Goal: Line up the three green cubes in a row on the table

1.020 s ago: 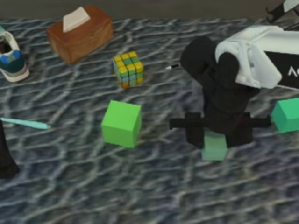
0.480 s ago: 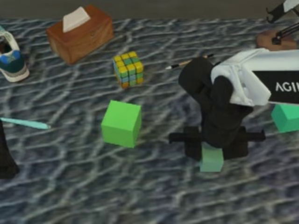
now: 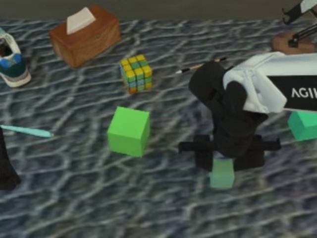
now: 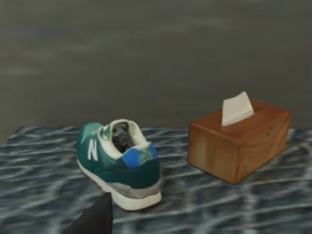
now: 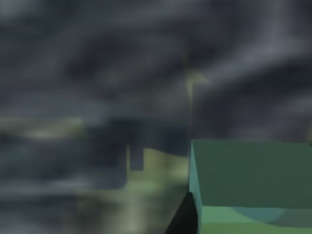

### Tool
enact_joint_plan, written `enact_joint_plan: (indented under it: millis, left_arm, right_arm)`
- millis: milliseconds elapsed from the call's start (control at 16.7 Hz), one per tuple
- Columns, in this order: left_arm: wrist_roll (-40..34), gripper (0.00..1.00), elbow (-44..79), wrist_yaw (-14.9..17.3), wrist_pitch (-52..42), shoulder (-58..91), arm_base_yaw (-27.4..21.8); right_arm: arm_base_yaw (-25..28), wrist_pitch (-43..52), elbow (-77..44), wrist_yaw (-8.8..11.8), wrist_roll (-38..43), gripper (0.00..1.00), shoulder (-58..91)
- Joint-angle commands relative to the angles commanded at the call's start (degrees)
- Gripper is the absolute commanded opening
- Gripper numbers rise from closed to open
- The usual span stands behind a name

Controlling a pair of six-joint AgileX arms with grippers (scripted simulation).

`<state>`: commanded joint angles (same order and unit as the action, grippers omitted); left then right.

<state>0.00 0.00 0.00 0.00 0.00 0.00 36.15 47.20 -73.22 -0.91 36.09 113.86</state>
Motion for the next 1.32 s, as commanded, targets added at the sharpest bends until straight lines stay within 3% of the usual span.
enact_joint_plan:
  millis: [240, 300, 900, 1320]
  left_arm:
    - [0.0, 1.00, 0.0, 0.0, 0.0, 0.0, 0.0]
    - [0.0, 1.00, 0.0, 0.0, 0.0, 0.0, 0.0]
    - [0.0, 1.00, 0.0, 0.0, 0.0, 0.0, 0.0]
    - [0.0, 1.00, 0.0, 0.0, 0.0, 0.0, 0.0]
  right_arm:
    - [0.0, 0.0, 0.0, 0.0, 0.0, 0.98, 0.0]
    - [0.0, 0.0, 0.0, 0.0, 0.0, 1.00, 0.0]
    - [0.1, 1.0, -0.9, 0.0, -0.1, 1.00, -0.4]
    - [0.5, 14.3, -8.7, 0.0, 0.0, 1.00, -5.4]
